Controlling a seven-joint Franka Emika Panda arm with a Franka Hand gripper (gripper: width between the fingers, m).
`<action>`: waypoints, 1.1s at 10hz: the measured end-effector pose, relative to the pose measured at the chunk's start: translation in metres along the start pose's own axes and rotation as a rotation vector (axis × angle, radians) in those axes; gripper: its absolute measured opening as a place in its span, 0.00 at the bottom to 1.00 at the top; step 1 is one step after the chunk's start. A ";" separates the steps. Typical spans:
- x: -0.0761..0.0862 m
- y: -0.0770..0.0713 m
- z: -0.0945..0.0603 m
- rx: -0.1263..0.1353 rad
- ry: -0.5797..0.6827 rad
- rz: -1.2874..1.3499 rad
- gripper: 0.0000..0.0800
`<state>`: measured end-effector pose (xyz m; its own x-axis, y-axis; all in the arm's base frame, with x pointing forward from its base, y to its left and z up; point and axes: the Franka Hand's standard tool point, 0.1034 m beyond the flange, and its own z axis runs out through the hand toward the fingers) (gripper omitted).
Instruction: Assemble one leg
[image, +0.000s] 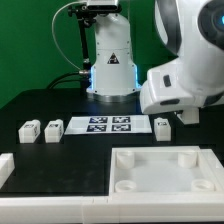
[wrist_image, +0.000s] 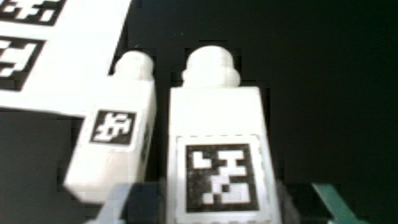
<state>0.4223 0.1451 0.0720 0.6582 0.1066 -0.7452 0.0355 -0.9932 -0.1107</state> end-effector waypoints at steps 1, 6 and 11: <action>-0.013 0.001 -0.008 -0.007 -0.028 -0.003 0.36; 0.014 0.028 -0.077 -0.019 0.469 -0.113 0.36; 0.012 0.038 -0.139 -0.074 0.975 -0.117 0.36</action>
Offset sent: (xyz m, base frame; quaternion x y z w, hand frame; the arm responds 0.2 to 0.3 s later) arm 0.0000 0.0000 0.0000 0.0000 0.2667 0.0000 0.9638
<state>0.5358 0.1021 0.1505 0.9783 0.1529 0.1399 0.1654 -0.9827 -0.0829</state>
